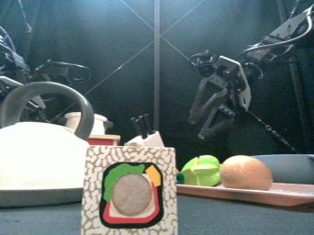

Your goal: Grab green sushi roll

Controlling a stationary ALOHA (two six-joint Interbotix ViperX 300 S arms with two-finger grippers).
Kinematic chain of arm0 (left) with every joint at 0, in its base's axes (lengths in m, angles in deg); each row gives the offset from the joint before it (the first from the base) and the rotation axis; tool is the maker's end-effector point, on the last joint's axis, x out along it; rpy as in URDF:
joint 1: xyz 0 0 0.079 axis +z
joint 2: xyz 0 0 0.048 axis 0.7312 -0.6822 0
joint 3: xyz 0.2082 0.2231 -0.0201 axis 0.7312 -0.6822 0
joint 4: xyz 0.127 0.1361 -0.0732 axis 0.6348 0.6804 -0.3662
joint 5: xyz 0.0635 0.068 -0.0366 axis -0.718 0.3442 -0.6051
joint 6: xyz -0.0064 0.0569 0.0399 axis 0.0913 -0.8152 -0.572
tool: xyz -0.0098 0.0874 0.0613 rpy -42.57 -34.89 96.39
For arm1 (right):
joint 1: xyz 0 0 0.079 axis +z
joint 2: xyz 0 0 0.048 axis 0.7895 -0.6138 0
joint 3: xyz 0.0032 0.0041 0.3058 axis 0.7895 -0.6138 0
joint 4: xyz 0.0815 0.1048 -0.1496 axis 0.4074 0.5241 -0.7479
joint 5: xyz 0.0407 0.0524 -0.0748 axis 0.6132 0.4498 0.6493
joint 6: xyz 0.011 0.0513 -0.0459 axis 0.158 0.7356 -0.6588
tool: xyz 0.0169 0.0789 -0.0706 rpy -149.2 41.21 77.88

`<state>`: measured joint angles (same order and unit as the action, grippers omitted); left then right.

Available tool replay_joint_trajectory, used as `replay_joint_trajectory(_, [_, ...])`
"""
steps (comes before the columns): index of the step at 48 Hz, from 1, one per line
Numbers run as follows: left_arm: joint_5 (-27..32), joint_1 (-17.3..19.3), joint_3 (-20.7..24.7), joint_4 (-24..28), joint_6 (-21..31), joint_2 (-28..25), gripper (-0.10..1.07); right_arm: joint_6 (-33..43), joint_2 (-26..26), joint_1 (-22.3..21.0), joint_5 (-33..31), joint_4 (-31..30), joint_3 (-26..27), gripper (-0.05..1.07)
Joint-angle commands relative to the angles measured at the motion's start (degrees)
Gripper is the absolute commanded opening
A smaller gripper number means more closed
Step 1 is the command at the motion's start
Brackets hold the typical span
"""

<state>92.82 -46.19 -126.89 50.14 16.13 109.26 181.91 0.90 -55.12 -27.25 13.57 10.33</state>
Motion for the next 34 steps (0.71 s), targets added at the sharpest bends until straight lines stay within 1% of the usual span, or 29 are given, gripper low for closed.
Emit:
replay_joint_trajectory(1, [-0.09,-0.09,0.88,0.09,0.0,0.18,0.83,-0.09,0.44,-0.18,0.18,-0.09,0.79,1.01])
replay_joint_trajectory(8, [-0.18,-0.09,1.49,-0.35,-0.09,0.26,0.65,-0.09,0.26,-0.18,0.18,-0.09,0.79,1.01])
replay_joint_trajectory(12, [-0.09,-0.09,2.29,-1.05,-0.09,0.62,0.6,0.0,0.26,-0.26,0.09,-0.18,1.05,1.01])
replay_joint_trajectory(23, [-0.09,-0.26,4.92,-3.43,0.18,2.9,0.6,-0.35,-0.18,0.35,0.18,-0.88,3.52,1.01])
replay_joint_trajectory(29, [-0.35,-0.44,5.98,-5.36,0.09,2.9,0.6,-0.35,-0.26,0.35,0.18,-3.52,5.8,1.01])
replay_joint_trajectory(34, [-1.05,-0.7,6.06,-6.24,0.09,2.81,0.6,-0.35,-0.88,0.35,0.09,-6.77,6.06,1.01])
